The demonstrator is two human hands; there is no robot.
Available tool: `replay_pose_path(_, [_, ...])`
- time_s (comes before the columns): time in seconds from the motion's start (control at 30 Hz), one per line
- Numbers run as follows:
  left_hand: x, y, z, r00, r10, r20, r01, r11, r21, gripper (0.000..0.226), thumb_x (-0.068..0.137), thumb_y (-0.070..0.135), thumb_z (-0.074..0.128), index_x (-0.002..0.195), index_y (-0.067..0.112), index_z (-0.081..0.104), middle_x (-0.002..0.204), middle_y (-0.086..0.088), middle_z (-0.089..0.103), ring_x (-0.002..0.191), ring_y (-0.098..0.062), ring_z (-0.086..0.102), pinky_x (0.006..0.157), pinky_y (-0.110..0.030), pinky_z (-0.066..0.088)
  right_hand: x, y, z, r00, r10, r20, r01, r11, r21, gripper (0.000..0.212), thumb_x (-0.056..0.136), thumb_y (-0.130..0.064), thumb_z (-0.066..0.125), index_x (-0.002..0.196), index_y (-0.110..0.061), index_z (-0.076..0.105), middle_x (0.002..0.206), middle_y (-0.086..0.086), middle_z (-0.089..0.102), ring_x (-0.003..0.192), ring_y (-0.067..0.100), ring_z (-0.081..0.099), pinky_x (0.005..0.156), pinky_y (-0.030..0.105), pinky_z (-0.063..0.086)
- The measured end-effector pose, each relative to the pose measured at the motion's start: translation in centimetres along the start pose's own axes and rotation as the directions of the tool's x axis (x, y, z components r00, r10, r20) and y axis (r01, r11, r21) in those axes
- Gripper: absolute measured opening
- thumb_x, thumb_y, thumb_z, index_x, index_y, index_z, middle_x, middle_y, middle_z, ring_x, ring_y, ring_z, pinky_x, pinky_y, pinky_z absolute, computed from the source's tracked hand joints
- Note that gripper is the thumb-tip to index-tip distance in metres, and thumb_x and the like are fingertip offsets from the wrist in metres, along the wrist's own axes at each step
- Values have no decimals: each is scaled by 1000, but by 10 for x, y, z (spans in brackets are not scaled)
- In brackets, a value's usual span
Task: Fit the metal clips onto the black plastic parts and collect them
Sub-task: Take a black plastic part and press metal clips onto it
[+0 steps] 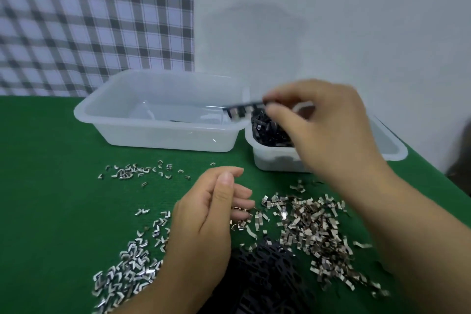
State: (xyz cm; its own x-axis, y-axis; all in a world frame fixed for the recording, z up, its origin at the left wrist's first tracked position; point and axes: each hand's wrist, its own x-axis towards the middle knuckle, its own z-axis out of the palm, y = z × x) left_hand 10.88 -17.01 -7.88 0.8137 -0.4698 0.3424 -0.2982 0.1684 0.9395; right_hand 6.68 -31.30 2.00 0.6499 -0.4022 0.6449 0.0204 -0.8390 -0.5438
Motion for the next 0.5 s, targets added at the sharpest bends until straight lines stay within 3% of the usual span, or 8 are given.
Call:
replay_pose_path(0.1, [1, -1, 0, 1000, 6, -2, -6, 999, 34, 30, 92, 36, 37, 91, 33, 66, 77, 4, 71, 72, -12, 70, 61, -31, 58, 50, -2, 39, 1000, -21, -13, 20, 997, -77, 12, 81, -19, 69, 93, -19, 70, 76, -12, 61, 72, 0, 56, 73, 12, 43])
replay_pose_path(0.2, [1, 0, 1, 1000, -4, -5, 4, 999, 51, 28, 91, 35, 38, 87, 30, 66, 76, 3, 71, 70, -13, 69, 62, -32, 58, 69, 3, 73, 982, 56, 182, -31, 990, -137, 11, 84, -16, 67, 95, -15, 69, 93, -1, 66, 86, 15, 61, 81, 26, 49])
replay_pose_path(0.27, [0, -1, 1, 1000, -12, -5, 12, 998, 60, 28, 91, 34, 40, 84, 28, 66, 75, 3, 70, 69, -13, 69, 62, -31, 58, 65, 5, 82, 943, 89, 320, -31, 983, -180, 19, 86, -19, 65, 105, -15, 68, 110, 2, 64, 97, 17, 59, 87, 24, 45])
replay_pose_path(0.33, [-1, 0, 1, 1000, -20, 1, 20, 997, 72, 28, 91, 33, 41, 82, 26, 66, 75, 4, 69, 69, -12, 68, 62, -31, 58, 54, 4, 79, 937, 65, 343, 3, 981, -193, 24, 87, -24, 64, 110, -17, 66, 118, 0, 60, 102, 16, 56, 85, 21, 40])
replay_pose_path(0.43, [0, -1, 0, 999, -37, -3, 38, 996, 79, 27, 95, 27, 42, 82, 23, 66, 74, 3, 68, 67, -11, 67, 63, -32, 58, 24, -3, 53, 968, -2, 251, 34, 992, -120, 10, 84, -27, 65, 92, -23, 71, 87, -16, 60, 75, -1, 53, 66, 8, 35])
replay_pose_path(0.5, [0, -1, -1, 998, -54, -8, 55, 996, 72, 28, 98, 20, 43, 82, 21, 65, 73, 0, 68, 67, -14, 66, 64, -34, 57, -3, -3, 27, 960, 24, 280, -4, 998, -69, 5, 82, -24, 68, 84, -27, 72, 65, -22, 54, 61, -5, 51, 58, 4, 36])
